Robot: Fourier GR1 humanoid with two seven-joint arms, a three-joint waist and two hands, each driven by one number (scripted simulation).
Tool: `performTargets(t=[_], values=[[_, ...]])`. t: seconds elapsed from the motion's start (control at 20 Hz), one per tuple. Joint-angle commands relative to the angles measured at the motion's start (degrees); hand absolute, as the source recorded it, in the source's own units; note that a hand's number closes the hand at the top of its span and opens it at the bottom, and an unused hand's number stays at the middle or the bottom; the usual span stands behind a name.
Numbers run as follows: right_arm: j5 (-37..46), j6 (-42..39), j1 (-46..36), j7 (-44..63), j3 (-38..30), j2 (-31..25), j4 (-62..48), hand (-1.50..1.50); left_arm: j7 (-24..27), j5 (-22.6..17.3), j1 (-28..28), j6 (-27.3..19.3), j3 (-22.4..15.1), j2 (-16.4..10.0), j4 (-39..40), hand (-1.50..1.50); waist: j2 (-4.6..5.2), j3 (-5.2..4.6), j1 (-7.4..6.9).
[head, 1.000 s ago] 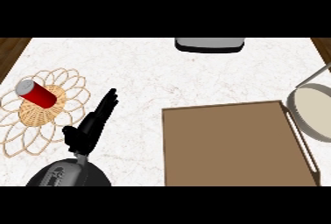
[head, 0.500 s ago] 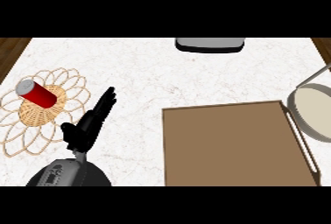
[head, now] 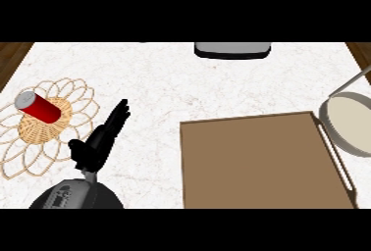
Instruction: Pick the eggplant from the tray and place it in the tiered basket
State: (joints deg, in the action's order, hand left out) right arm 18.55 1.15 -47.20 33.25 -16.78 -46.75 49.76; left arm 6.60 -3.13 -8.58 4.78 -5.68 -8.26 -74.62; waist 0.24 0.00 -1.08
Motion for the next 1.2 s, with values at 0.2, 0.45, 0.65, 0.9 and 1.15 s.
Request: performTargets(t=[0.2, 0.45, 0.65, 0.9, 1.15], values=[[-7.94, 1.24, -4.30, 10.94, -7.14, 5.16, -5.40, -1.50, -1.13, -0.80, 0.41, 1.31, 1.64, -1.81, -1.26, 0.00, -0.24, -0.01, 0.59], [-9.52, 4.41, -6.70, 9.91, -9.26, 4.41, -6.37, -1.50, 1.27, 0.57, 0.56, 0.70, 0.50, 0.90, 0.89, 0.00, -0.10, -0.01, 0.59], [-6.56, 11.94, -4.46, 7.94, -9.75, 2.33, -2.60, -1.50, -1.94, 1.34, -0.30, -1.09, 0.32, 1.16, -2.20, 0.00, -0.19, -0.01, 0.75], [1.17, 21.75, 2.40, 9.03, -9.76, -3.55, 1.46, -1.50, -0.19, 0.27, 2.43, -0.25, 1.71, 0.10, -2.19, 0.00, -0.41, -0.06, 1.83], [-0.56, 25.13, 10.49, 6.59, -16.94, -8.54, 6.92, -1.50, 0.22, 2.17, 5.51, -2.55, -0.08, 2.22, -3.27, 0.00, -0.75, 0.02, 3.00]])
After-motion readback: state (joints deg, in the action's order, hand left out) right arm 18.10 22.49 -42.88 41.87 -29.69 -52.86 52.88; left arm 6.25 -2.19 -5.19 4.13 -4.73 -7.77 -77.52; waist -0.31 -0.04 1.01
